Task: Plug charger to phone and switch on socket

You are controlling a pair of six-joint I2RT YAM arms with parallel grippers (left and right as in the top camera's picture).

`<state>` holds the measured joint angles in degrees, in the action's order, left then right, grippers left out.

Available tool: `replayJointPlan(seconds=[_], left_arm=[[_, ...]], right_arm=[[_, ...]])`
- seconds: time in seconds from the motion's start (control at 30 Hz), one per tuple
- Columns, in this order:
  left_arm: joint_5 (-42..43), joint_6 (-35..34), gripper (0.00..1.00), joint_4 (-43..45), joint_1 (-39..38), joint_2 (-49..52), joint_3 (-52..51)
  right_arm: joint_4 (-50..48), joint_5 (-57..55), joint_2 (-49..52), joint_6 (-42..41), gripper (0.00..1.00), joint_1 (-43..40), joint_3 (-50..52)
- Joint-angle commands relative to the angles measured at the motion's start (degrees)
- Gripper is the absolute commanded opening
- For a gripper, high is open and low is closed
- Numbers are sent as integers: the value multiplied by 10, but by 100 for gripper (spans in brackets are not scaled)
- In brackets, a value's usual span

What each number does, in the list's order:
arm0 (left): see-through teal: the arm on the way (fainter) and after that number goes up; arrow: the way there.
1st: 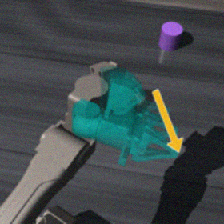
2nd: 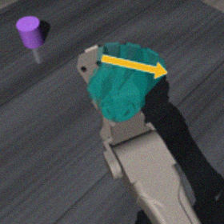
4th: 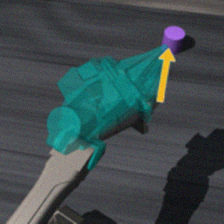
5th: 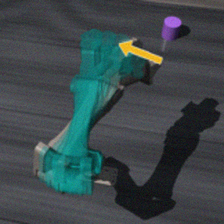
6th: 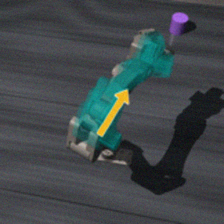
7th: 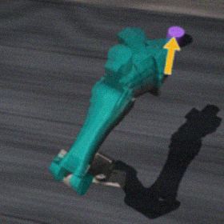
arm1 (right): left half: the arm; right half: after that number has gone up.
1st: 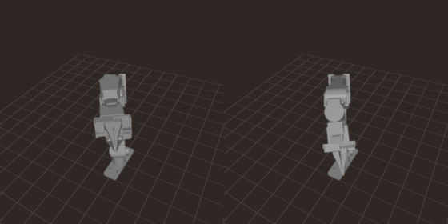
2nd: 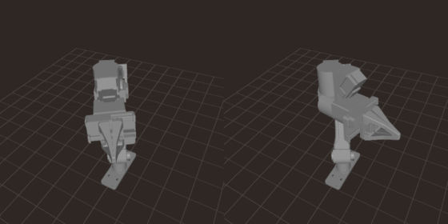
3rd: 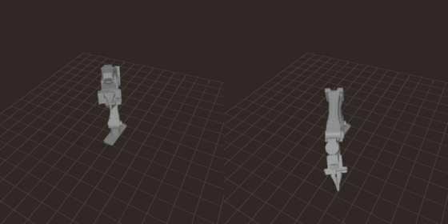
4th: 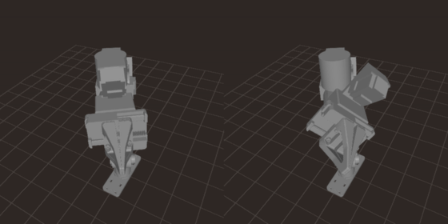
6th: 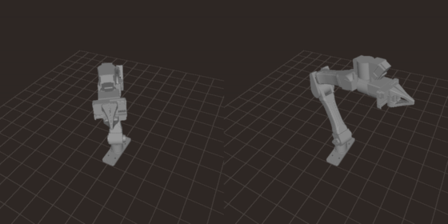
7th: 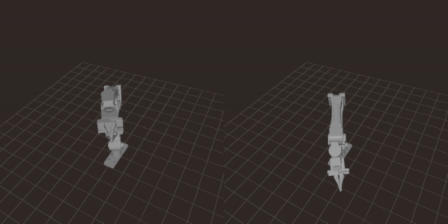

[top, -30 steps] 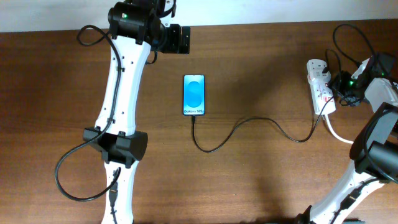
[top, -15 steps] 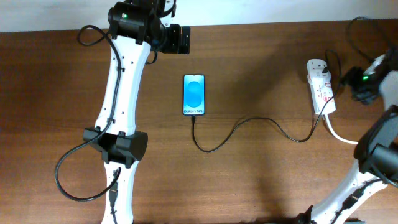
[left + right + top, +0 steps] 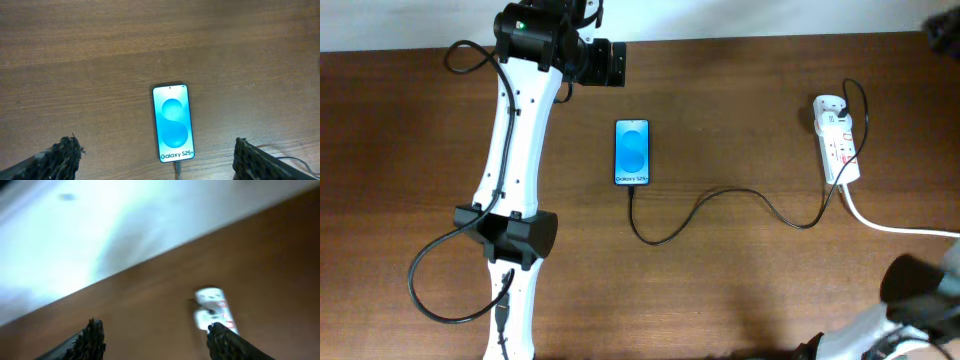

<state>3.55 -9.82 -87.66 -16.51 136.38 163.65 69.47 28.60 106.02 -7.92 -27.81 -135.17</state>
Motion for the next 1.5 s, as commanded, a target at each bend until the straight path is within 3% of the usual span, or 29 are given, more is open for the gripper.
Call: replayJointPlan(seconds=[0.0,0.1,0.17,0.27,0.33,0.4,0.47,0.97,1.07,1.47], left_arm=[[-6,5,100,-1,3,0,-1],[-6,5,100,-1,3,0,-1],[-6,5,100,-1,3,0,-1],[-6,5,100,-1,3,0,-1],[-6,5,99,-1,3,0,-1],[-6,5,100,-1,3,0,-1],[-6,5,99,-1,3,0,-1],[-6,5,100,-1,3,0,-1],[-6,5,99,-1,3,0,-1],[-6,5,99,-1,3,0,-1]], right_arm=[[31,18,-64,22,70,68,-13],[94,18,-85,22,71,120,-13],[155,13,-92,70,70,144,-13],[233,-63,-116,86,76,193,-12],[278,-115,-153,85,88,251,3],[274,-140,-184,85,90,283,38],[278,-143,-212,85,99,304,73],[274,-164,-234,86,98,309,122],[171,-188,-289,91,99,309,201],[-360,-229,-744,96,99,308,818]])
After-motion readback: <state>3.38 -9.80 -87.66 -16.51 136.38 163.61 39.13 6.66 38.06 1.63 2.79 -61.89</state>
